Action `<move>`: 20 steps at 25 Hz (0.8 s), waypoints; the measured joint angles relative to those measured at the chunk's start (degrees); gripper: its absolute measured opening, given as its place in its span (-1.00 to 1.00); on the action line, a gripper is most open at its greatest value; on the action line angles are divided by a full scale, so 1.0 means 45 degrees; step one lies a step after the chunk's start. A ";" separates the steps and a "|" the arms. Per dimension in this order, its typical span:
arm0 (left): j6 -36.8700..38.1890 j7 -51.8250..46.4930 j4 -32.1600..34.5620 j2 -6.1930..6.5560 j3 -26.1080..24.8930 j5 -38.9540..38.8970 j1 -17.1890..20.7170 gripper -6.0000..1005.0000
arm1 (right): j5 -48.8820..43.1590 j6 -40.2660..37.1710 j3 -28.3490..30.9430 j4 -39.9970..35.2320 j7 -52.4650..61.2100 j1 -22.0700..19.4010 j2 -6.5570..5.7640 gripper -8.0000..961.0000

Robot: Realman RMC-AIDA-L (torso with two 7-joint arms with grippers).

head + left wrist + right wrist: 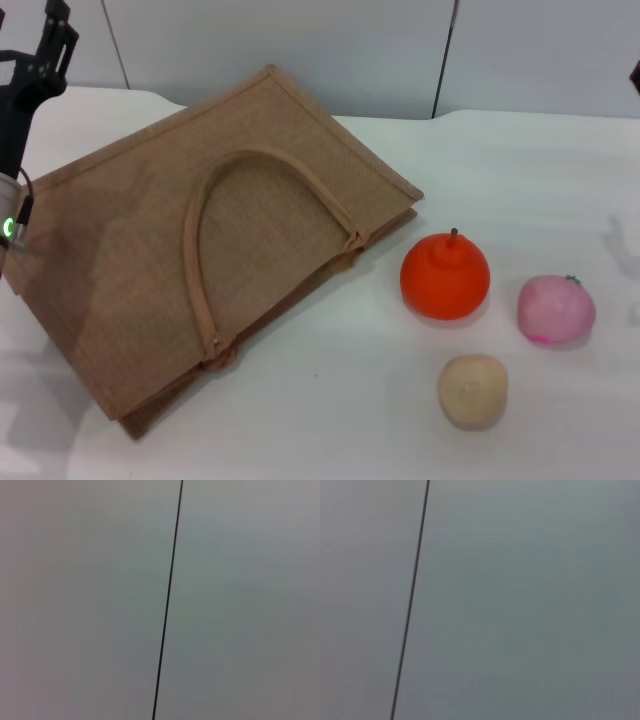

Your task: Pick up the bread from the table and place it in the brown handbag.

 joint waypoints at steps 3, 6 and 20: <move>-0.0011 -0.0392 0.0003 0.0020 0.0014 -0.0005 0.0065 0.53 | 0.0024 0.0203 0.0021 0.0133 0.0009 0.0004 0.0000 0.88; -0.0149 -0.0616 -0.0070 0.0044 -0.0006 -0.0141 0.0111 0.53 | 0.0118 0.0142 -0.0057 0.0473 0.0013 0.0084 0.0034 0.88; 0.0146 -0.0536 -0.0090 0.0008 0.0094 -0.0748 0.0380 0.53 | 0.1720 -0.0300 -0.1782 0.0999 0.0028 0.0830 0.0032 0.88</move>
